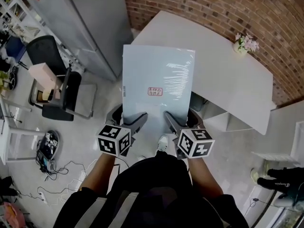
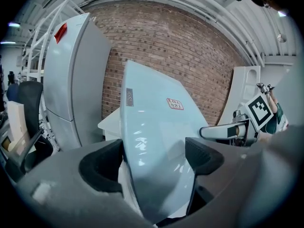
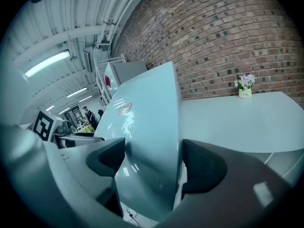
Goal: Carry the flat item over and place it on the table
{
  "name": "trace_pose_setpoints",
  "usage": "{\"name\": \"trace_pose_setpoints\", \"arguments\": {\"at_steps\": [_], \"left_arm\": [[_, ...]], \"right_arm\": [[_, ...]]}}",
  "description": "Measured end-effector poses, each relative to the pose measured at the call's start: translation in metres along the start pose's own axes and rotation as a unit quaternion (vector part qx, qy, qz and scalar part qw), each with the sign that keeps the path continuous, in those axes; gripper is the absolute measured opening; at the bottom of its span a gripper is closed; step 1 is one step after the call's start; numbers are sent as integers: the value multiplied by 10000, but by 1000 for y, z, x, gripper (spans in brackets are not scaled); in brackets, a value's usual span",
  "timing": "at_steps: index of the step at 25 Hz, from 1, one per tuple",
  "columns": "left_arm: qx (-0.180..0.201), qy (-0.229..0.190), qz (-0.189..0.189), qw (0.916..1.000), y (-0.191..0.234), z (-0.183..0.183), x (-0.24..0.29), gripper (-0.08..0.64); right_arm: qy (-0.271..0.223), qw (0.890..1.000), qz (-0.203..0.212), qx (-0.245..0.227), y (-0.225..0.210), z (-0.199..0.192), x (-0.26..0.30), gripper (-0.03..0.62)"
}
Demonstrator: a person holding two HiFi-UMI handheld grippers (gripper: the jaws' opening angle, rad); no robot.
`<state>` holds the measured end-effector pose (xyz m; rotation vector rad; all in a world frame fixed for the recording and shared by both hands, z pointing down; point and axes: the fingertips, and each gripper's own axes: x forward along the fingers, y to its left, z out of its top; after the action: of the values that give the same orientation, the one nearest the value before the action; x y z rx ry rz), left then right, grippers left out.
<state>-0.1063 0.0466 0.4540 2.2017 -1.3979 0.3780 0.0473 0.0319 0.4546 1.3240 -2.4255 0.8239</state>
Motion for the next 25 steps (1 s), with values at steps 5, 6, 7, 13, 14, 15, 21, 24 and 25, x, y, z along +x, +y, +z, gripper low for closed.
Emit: {"name": "trace_pose_setpoints", "arguments": {"at_steps": [5, 6, 7, 13, 14, 15, 21, 24, 25], "left_arm": [[62, -17, 48, 10000, -9, 21, 23, 426], [80, -34, 55, 9999, -10, 24, 27, 426], [95, -51, 62, 9999, -12, 27, 30, 426], [194, -28, 56, 9998, -27, 35, 51, 426], [209, -24, 47, 9998, -29, 36, 54, 426], [217, -23, 36, 9998, -32, 38, 57, 426], [263, 24, -71, 9996, -35, 47, 78, 426], [307, 76, -170, 9994, -35, 49, 91, 426], [316, 91, -199, 9993, -35, 50, 95, 426]], "right_arm": [[-98, 9999, 85, 35, -24, 21, 5, 374], [-123, 9999, 98, 35, -28, 25, 6, 374], [-145, 9998, 106, 31, -32, 27, 7, 374], [-214, 9997, 82, 77, -56, 35, 4, 374], [-220, 9997, 72, 98, -60, 36, 3, 374], [-228, 9997, 61, 113, -63, 38, 3, 374], [-270, 9994, -63, 201, -80, 46, 7, 374], [-284, 9990, -166, 309, -90, 46, 11, 376], [-285, 9988, -196, 337, -94, 47, 13, 376]]}}
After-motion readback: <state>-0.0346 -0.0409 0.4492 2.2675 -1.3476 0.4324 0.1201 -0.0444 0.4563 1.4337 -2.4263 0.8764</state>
